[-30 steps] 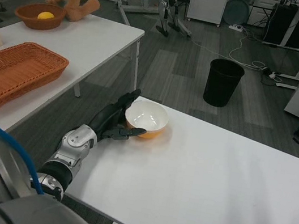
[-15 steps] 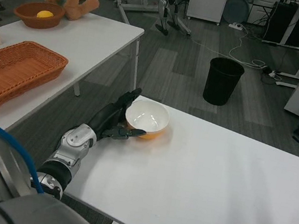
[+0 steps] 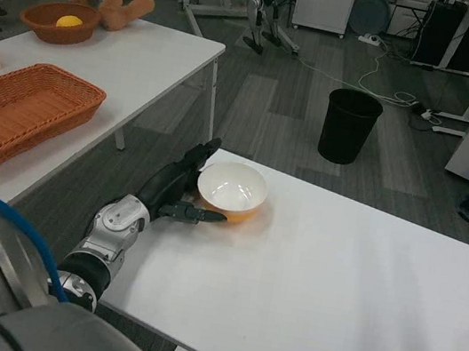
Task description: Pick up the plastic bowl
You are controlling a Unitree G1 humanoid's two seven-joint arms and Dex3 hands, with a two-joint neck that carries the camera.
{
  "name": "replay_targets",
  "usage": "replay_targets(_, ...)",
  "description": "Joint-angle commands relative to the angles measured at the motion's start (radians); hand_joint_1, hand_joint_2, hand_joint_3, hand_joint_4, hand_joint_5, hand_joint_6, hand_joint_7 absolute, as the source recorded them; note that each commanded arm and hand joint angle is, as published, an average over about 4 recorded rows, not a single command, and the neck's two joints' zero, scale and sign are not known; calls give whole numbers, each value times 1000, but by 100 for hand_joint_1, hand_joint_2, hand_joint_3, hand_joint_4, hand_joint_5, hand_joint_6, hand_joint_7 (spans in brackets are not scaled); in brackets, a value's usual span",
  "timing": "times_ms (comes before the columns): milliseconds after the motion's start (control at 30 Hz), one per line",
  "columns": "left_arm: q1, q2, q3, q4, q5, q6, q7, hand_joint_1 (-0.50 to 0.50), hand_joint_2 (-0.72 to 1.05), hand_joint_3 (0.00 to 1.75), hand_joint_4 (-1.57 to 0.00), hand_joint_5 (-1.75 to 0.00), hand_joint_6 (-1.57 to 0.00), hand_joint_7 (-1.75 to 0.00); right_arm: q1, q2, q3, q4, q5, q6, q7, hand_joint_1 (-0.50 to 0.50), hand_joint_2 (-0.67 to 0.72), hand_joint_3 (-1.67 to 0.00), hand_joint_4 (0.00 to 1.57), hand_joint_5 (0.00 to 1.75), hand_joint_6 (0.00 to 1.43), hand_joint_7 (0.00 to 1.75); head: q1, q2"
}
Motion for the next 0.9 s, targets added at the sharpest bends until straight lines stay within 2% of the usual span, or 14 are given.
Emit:
replay_targets(33, 9, 7, -1, 6, -16, -10, 1, -50, 23, 2, 0, -113, 0, -7, 12, -2, 1, -11, 12, -10, -2, -46, 41, 0, 0, 0, 0, 0, 0, -1)
replay_targets(133, 9, 7, -2, 3, -28, -10, 2, -50, 5, 0, 0, -113, 0, -7, 11, -2, 2, -10, 12, -10, -2, -46, 41, 0, 0, 0, 0, 0, 1, -3)
replay_targets(300, 10, 7, -4, 0, -38, -13, 3, -50, -2, 0, 0, -113, 0, -7, 12, -2, 4, -10, 13, -10, -2, -46, 41, 0, 0, 0, 0, 0, 3, -7)
replay_targets(533, 1, 10, -4, -1, 1, -41, 30, -50, 16, 0, 0, -113, 0, -7, 11, -2, 8, -9, 14, -10, -2, -46, 41, 0, 0, 0, 0, 0, 3, -12)
replay_targets(633, -17, 13, 1, 5, 35, -48, 42, -50, 23, 4, 0, -113, 0, -7, 11, -2, 10, -9, 14, -10, -2, -46, 41, 0, 0, 0, 0, 0, 2, -12)
replay_targets(800, -44, 20, 9, 16, 104, -50, 48, -50, 25, 0, 0, -113, 0, -7, 13, -2, 10, -9, 14, -10, -2, -46, 41, 0, 0, 0, 0, 0, -2, -15)
replay_targets(900, -59, 24, 17, 21, 148, -52, 51, -50, 34, 2, 0, -113, 0, -7, 13, -2, 10, -9, 15, -11, -2, -46, 41, 0, 0, 0, 0, 0, -6, -17)
